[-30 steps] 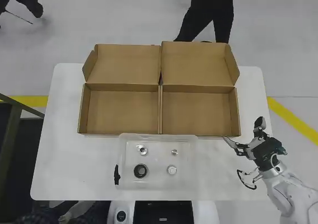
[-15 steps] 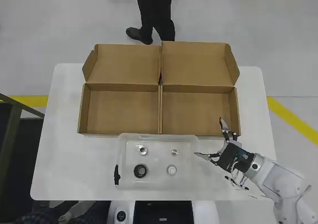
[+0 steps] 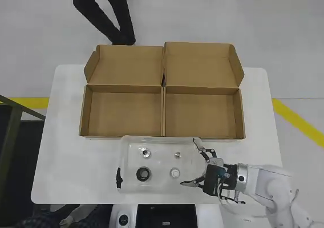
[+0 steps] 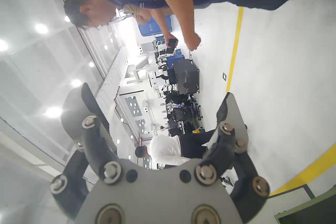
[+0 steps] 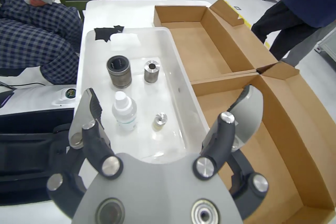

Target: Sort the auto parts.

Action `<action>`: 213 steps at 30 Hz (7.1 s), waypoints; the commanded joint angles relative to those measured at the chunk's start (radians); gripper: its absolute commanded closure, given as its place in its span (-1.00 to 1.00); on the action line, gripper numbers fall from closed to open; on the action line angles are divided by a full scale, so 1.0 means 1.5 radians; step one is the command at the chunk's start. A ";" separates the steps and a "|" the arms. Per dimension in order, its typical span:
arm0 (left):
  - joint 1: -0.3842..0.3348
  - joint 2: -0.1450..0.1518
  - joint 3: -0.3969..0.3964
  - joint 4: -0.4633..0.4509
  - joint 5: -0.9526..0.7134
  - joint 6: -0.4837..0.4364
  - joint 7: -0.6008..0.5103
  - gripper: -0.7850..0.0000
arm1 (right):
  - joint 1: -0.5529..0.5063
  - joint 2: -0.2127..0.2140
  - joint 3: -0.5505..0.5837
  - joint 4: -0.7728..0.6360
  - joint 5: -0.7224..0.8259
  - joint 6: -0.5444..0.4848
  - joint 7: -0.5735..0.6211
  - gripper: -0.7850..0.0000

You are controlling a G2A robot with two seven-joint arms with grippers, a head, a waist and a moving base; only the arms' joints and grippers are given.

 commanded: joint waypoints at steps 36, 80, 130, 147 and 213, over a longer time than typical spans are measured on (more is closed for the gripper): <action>0.000 0.000 0.000 0.000 0.000 0.000 0.000 -1.00 | 0.076 0.019 -0.130 0.080 0.020 0.012 0.197 -0.37; 0.000 0.000 0.000 0.000 0.000 0.000 0.000 -1.00 | 0.100 0.049 -0.148 0.086 0.018 0.005 0.171 -0.44; 0.000 0.000 0.000 0.000 0.000 0.000 0.000 -1.00 | 0.197 0.048 -0.164 0.113 0.262 0.131 -0.060 1.00; 0.000 0.000 0.000 0.000 0.000 0.000 0.000 -1.00 | 0.205 0.038 -0.125 0.200 0.465 0.200 -0.122 1.00; 0.000 0.000 0.000 0.000 0.000 0.000 0.000 -1.00 | 0.466 -0.031 -0.298 0.466 0.213 0.398 0.062 0.62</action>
